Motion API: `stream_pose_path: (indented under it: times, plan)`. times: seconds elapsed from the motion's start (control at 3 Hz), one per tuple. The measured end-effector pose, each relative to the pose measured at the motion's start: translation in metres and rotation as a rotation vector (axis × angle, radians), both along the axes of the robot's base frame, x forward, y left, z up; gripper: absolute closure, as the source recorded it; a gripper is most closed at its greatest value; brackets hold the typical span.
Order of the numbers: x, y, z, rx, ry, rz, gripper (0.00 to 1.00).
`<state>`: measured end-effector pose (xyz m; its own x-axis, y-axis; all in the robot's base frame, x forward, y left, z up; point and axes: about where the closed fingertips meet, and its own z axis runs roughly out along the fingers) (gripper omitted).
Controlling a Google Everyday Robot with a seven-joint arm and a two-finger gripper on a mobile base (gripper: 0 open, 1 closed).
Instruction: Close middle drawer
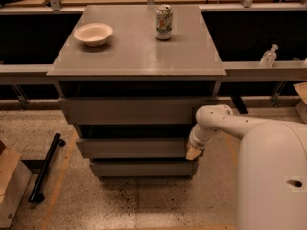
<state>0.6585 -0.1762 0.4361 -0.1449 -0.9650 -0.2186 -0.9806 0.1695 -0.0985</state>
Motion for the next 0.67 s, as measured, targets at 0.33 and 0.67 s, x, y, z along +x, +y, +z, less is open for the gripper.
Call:
stream_pose_path:
  times: [0.33, 0.67]
  plan:
    - [-0.0012, 0.0008, -0.0022, 0.0, 0.004, 0.001, 0.0]
    - [-0.002, 0.0005, -0.0023, 0.0, 0.004, 0.001, 0.0]
